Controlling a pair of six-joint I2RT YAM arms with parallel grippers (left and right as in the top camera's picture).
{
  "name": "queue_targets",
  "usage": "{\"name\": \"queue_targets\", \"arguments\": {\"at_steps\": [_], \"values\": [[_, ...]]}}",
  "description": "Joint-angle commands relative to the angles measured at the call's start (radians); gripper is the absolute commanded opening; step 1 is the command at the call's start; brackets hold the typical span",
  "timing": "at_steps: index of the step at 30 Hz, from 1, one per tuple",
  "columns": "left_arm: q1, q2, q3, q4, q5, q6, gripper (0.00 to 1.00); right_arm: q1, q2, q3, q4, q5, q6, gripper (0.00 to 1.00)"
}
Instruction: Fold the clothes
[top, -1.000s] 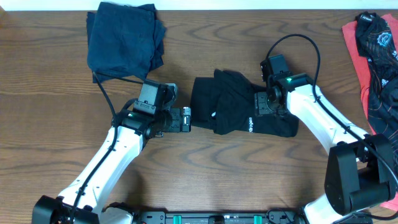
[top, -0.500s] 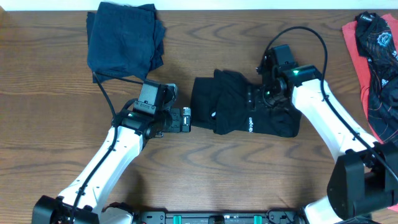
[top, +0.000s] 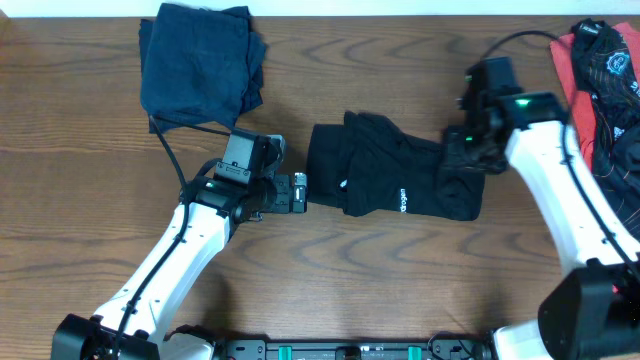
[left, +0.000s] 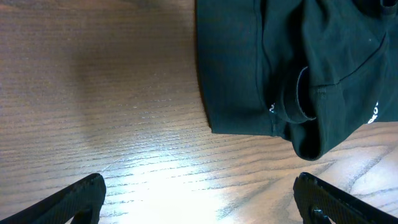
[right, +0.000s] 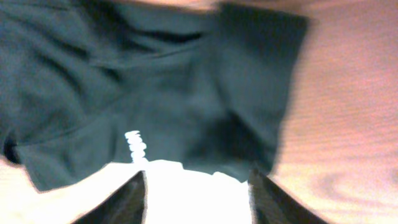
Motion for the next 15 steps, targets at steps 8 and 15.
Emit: {"name": "queue_targets", "arguments": {"at_steps": [8, 15], "values": [[0.004, 0.004, 0.004, -0.003, 0.009, 0.009, 0.98, -0.095, 0.044, -0.101, 0.02, 0.063, 0.015, 0.14], [0.004, 0.004, 0.004, -0.003, 0.01, 0.009, 0.98, -0.093, 0.054, -0.225, 0.154, -0.051, 0.023, 0.14]]}}
